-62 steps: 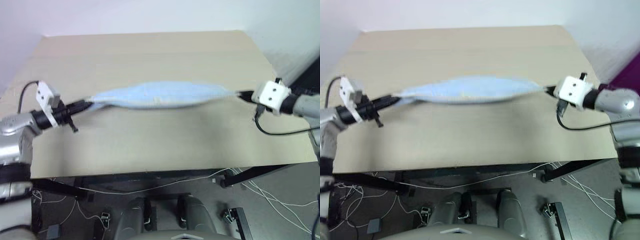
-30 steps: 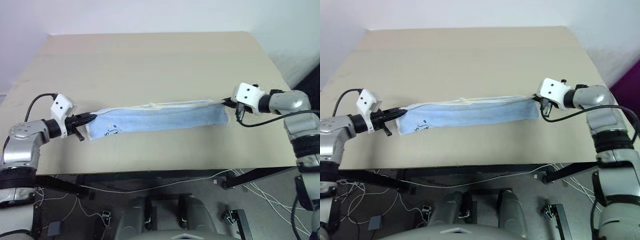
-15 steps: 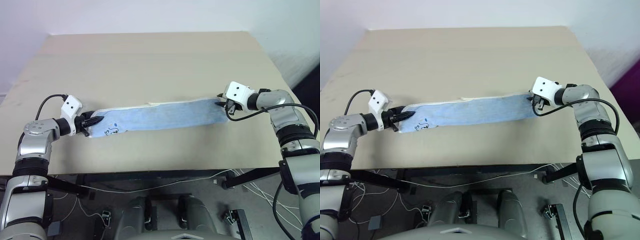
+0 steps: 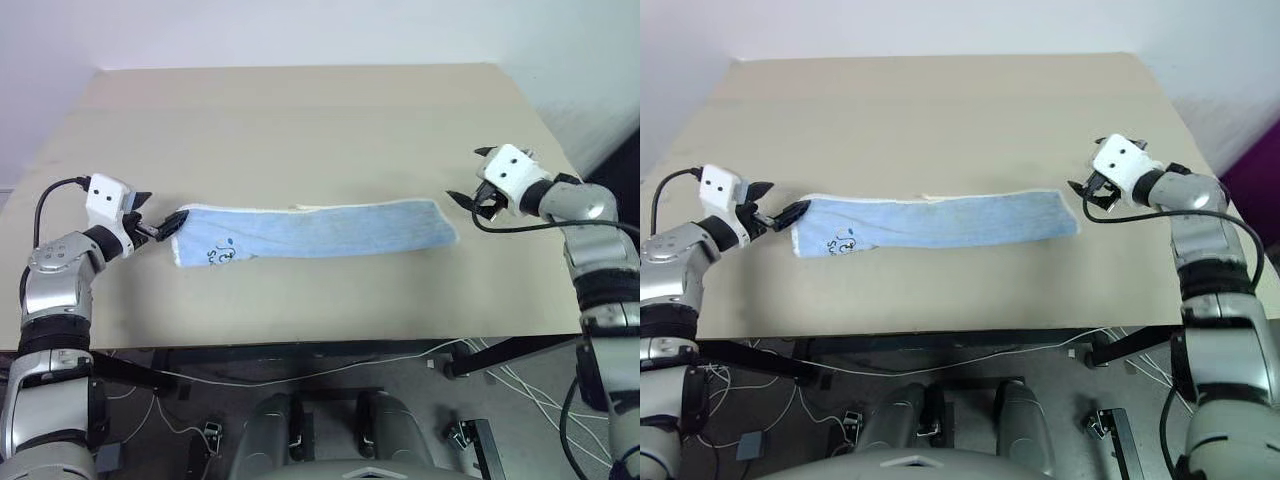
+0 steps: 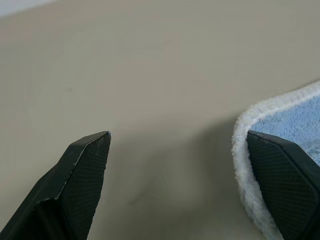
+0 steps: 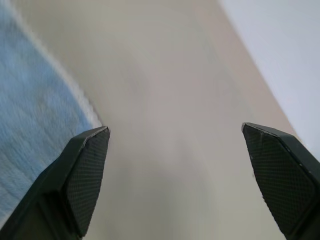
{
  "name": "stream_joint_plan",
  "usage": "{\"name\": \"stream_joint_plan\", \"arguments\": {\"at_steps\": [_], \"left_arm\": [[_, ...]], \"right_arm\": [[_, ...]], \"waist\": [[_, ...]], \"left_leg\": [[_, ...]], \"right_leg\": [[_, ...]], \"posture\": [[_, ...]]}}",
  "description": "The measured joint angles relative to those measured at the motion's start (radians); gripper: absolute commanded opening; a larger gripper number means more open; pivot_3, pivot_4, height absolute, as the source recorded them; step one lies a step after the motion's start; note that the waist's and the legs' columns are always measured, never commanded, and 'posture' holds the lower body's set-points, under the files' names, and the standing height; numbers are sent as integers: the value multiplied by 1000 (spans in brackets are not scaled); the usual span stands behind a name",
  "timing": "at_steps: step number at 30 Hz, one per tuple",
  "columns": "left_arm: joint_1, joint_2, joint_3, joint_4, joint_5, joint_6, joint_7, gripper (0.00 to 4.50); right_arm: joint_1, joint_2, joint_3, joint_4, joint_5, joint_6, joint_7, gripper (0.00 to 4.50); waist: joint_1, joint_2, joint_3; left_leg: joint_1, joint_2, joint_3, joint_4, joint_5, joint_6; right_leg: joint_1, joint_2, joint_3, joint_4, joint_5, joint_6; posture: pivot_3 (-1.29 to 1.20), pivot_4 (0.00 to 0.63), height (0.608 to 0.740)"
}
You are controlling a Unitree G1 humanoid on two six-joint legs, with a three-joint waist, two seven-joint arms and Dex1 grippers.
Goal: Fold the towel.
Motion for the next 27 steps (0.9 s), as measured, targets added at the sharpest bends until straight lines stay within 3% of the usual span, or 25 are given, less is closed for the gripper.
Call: {"name": "stream_joint_plan", "arguments": {"at_steps": [4,9,19,27], "left_arm": [[77,-13,16,-96,-28,17,15,4480],[173,-13,13,-221,-59,59,-39,4480],[145,-20,25,-196,-84,70,-21,4480],[150,-39,39,-350,-172,77,-113,4480]], "right_arm": [[239,85,-82,-347,118,317,-64,4465],[389,158,-197,-622,294,639,-132,4465],[413,303,-431,-825,667,1069,-275,4465],[323,592,-657,-797,935,1369,-631,4465]], "waist": [[2,0,0],[4,0,0],[4,-1,-1],[-1,0,-1]], "left_leg": [[0,0,-1,0,0,0],[0,0,-2,0,-1,0],[0,0,-3,0,-4,4],[0,0,-2,-2,-5,2]], "right_leg": [[0,-1,0,1,0,0],[0,-1,0,1,0,0],[-1,-2,0,0,0,-1],[-2,-3,1,0,0,-2]], "posture": [[0,150,740],[0,150,740],[0,150,740],[0,150,740]]}}
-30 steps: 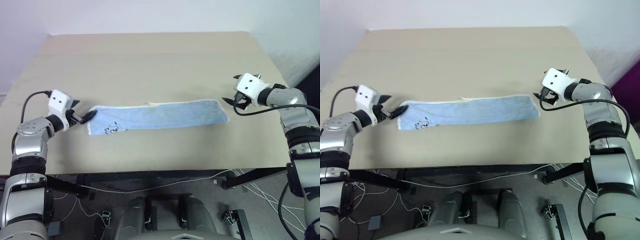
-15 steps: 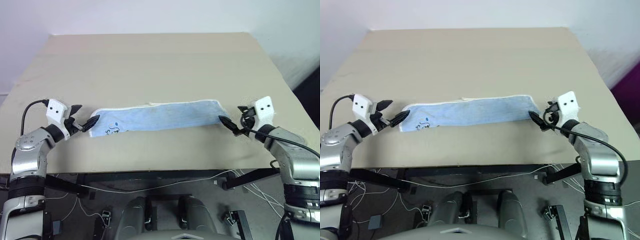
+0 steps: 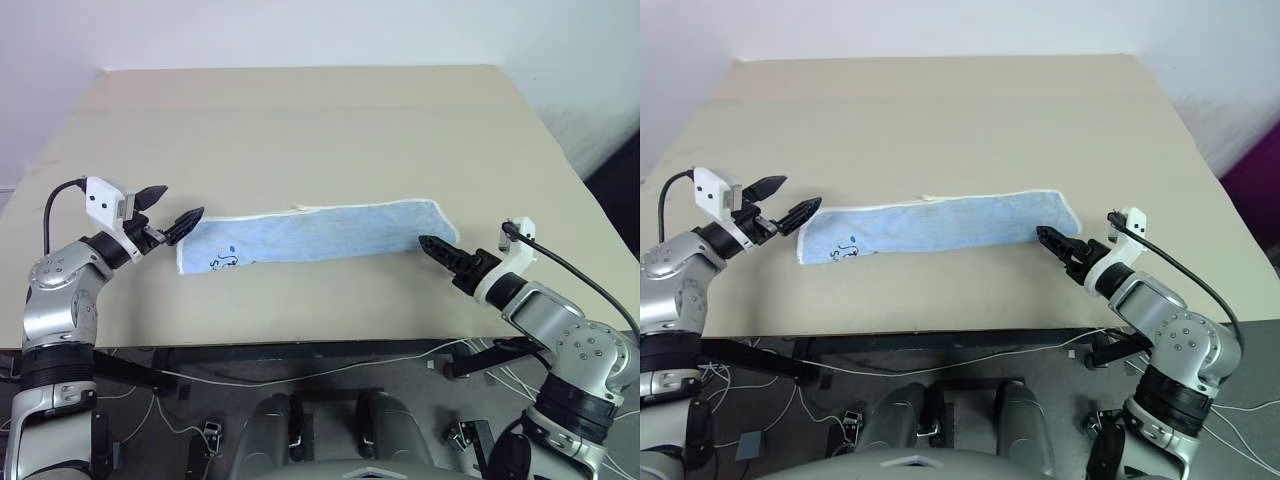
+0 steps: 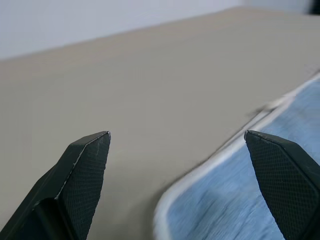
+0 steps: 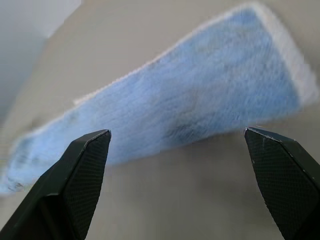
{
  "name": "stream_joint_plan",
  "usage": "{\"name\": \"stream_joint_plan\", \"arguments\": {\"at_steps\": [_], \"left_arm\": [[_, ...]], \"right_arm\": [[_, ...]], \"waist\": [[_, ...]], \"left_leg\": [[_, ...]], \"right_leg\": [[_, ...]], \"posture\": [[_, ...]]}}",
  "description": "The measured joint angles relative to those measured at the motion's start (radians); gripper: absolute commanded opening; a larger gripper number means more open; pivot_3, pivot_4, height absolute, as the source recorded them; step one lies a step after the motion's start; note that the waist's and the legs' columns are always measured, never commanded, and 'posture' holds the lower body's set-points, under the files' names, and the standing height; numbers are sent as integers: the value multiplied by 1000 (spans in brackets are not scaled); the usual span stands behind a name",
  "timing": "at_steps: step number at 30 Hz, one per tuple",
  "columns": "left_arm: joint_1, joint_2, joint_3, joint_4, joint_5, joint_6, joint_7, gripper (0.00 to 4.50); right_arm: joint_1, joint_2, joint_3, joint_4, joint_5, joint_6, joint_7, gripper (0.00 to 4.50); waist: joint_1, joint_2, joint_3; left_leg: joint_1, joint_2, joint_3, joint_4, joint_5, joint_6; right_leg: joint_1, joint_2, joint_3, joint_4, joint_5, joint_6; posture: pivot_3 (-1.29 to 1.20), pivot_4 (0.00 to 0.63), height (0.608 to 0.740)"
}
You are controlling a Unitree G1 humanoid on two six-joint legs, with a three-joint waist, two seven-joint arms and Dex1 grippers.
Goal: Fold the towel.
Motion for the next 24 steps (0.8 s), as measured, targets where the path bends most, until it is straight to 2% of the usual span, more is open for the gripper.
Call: {"name": "stream_joint_plan", "arguments": {"at_steps": [5,8,15,18,24], "left_arm": [[67,-15,-43,-120,-40,52,-71,4480],[90,-21,-75,-187,-55,78,-100,4480],[110,-44,-114,-292,-83,135,-116,4480],[131,-45,-134,-316,-84,150,-127,4500],[142,-48,-151,-335,-84,168,-133,4500]], "right_arm": [[-71,98,-98,84,81,9,-181,4465],[-115,118,-126,131,119,-13,-267,4465],[-172,139,-139,246,187,-132,-372,4465],[-185,138,-128,290,194,-198,-392,3891],[-175,137,-105,344,206,-287,-416,1831]], "waist": [[-1,0,0],[-3,0,0],[-5,-2,-3],[-5,-3,-4],[-5,-3,-4]], "left_leg": [[0,0,1,0,0,0],[0,0,1,0,0,0],[2,0,1,0,2,3],[2,0,1,0,2,3],[2,0,1,0,2,3]], "right_leg": [[0,1,0,0,0,0],[0,2,0,0,0,0],[2,4,0,0,0,0],[2,4,0,0,0,0],[2,4,0,-1,0,0]], "posture": [[0,150,740],[0,150,740],[0,150,740],[0,150,740],[0,150,740]]}}
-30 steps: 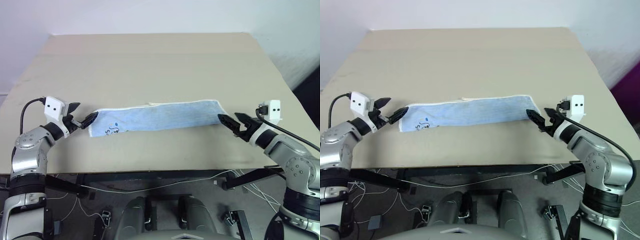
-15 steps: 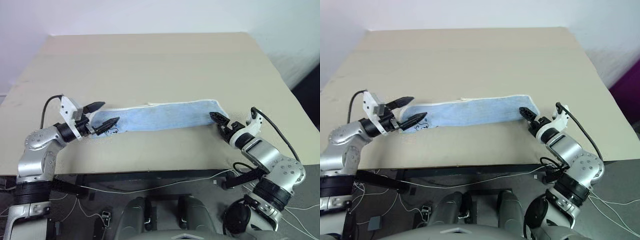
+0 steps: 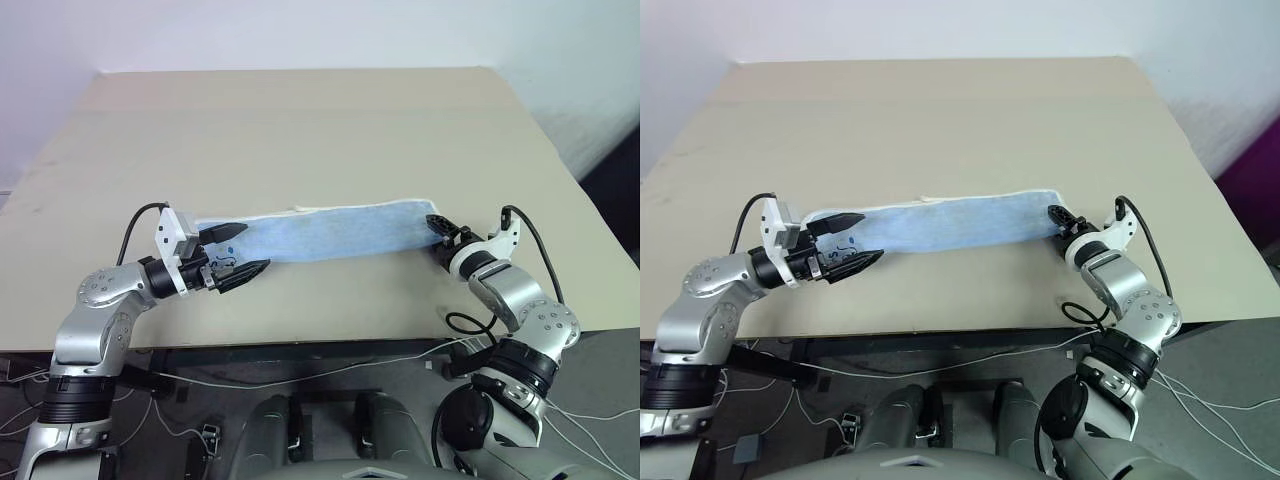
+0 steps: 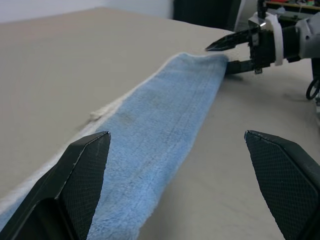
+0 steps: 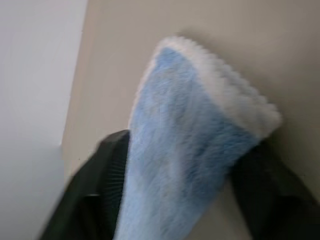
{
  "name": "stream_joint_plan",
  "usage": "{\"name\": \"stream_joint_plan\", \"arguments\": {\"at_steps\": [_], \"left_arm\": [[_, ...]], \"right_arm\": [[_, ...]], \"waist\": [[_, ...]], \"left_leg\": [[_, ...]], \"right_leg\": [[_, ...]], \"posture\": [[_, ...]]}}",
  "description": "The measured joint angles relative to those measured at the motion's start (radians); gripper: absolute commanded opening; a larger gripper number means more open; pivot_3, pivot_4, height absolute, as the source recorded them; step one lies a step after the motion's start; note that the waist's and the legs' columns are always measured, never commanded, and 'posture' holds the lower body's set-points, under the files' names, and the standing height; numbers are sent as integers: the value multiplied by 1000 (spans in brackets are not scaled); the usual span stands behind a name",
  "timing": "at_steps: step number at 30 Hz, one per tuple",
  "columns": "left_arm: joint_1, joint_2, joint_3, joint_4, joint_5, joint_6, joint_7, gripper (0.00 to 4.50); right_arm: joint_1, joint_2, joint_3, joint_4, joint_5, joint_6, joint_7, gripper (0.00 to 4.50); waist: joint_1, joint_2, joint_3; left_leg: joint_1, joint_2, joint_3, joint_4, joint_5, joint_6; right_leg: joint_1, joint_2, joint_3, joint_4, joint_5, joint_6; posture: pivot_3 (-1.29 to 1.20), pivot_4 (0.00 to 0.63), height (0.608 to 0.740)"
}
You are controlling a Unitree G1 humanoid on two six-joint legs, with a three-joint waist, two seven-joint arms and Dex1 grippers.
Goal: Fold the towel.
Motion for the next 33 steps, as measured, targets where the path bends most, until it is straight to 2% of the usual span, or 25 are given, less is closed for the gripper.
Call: {"name": "stream_joint_plan", "arguments": {"at_steps": [4,6,14,19,23,29,33], "left_arm": [[7,-8,-3,-1,0,1,0,4500],[12,-10,-4,-1,0,1,-1,4500],[15,-32,-10,-2,0,1,0,4500],[31,-37,-28,-6,1,1,1,4500],[31,-41,-36,-6,2,0,3,4500],[28,-62,-44,-6,4,-4,8,4500],[28,-65,-45,-5,5,-6,9,4500]], "right_arm": [[5,-2,24,4,22,-39,-9,489],[6,-4,40,1,30,-55,-8,30],[38,-43,94,0,45,-115,11,30],[46,-188,98,58,27,-147,41,30],[58,-302,101,74,-6,-155,90,30],[58,-413,237,35,-117,-156,217,30],[56,-496,402,-70,-207,-154,343,30]], "waist": [[0,-1,-1],[0,-4,-2],[4,-5,-4],[16,-2,-3],[6,2,0],[2,3,0],[4,4,1]], "left_leg": [[0,0,0,0,0,0],[0,0,-1,0,0,0],[0,0,-1,0,-2,-2],[-3,-1,-1,0,-3,0],[-4,-1,0,-1,-3,1],[-5,1,1,-1,-2,3],[-6,0,1,-1,-2,3]], "right_leg": [[0,0,0,0,0,0],[0,0,0,-1,0,0],[0,-3,0,-2,-2,-4],[-1,-5,0,-4,-2,-4],[-3,-4,1,-4,-2,-4],[-4,-2,2,-4,-2,-3],[-5,-2,2,-4,-2,-3]], "posture": [[0,150,740],[0,150,740],[0,150,740],[0,150,740],[0,150,740],[0,150,740],[0,150,740]]}}
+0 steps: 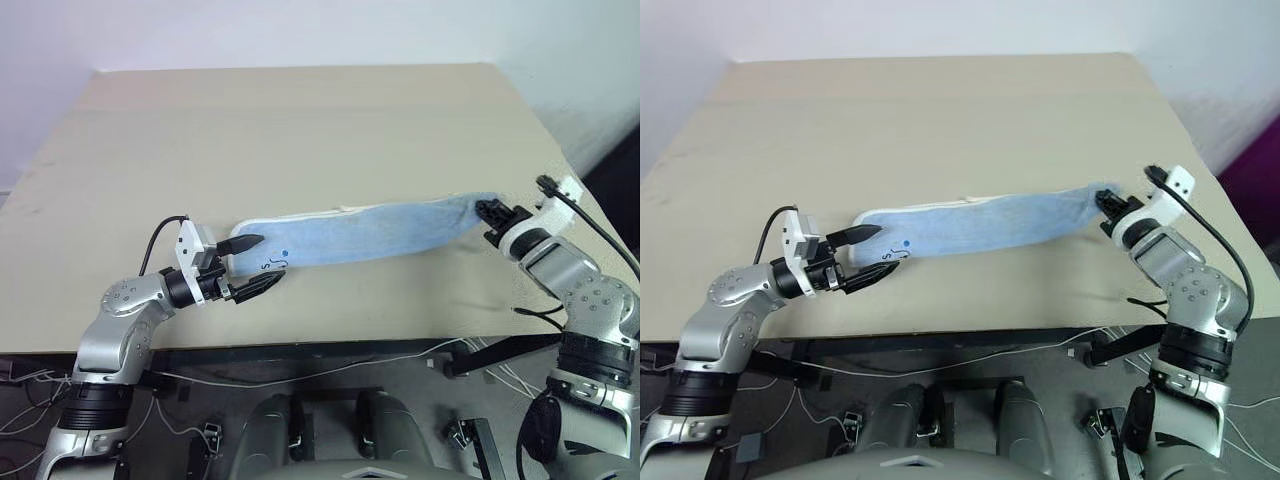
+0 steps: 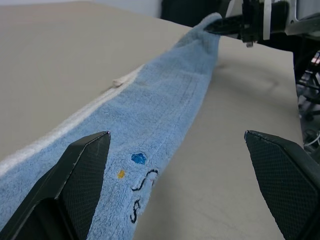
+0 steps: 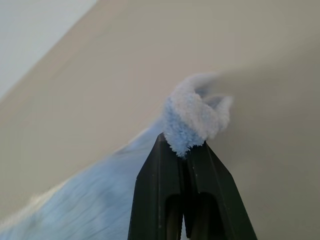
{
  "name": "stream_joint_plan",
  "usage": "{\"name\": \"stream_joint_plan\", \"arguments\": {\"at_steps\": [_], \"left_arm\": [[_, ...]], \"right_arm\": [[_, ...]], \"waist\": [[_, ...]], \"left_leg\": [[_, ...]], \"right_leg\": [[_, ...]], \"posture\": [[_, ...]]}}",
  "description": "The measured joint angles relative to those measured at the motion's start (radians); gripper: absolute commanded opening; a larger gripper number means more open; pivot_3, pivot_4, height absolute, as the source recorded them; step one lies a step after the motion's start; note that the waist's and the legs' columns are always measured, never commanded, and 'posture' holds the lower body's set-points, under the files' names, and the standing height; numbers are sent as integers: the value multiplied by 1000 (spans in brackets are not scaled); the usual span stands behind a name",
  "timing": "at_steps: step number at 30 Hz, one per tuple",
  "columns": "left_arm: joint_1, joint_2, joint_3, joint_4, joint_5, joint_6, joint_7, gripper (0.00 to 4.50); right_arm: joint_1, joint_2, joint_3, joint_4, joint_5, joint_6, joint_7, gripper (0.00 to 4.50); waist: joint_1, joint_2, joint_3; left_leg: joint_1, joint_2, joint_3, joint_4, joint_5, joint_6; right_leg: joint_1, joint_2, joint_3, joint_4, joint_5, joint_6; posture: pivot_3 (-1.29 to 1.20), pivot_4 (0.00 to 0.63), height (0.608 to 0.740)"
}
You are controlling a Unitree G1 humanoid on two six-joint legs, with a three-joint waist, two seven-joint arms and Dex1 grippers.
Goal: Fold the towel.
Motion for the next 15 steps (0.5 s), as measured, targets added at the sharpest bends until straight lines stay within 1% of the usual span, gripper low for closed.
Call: {"name": "stream_joint_plan", "arguments": {"at_steps": [4,6,8,11,15], "left_arm": [[0,-3,-1,0,0,-3,1,4500],[0,-6,-2,0,1,-4,3,4500],[2,-11,-5,0,1,-4,4,4500],[7,-19,-10,-1,2,-5,10,4500],[17,-20,-16,-5,3,-5,23,4500]], "right_arm": [[-4,-98,193,-133,-128,-19,150,30],[-3,-152,328,-192,-223,-51,238,30],[-3,-170,426,-227,-292,-72,294,30],[3,-153,535,-235,-368,-80,339,30],[3,-99,591,-227,-438,-91,359,30]], "waist": [[3,0,0],[3,0,0],[3,-1,0],[5,-1,0],[5,-1,0]], "left_leg": [[-1,0,0,0,0,0],[-2,0,0,1,0,0],[-3,0,-1,1,0,0],[-4,0,-1,1,0,0],[-8,0,-1,3,0,0]], "right_leg": [[-1,0,0,0,0,0],[-2,0,0,0,0,0],[-3,0,0,0,0,0],[-3,0,0,0,0,0],[-7,0,-1,1,1,1]], "posture": [[0,150,740],[0,150,740],[0,150,740],[0,150,740],[0,150,740]]}}
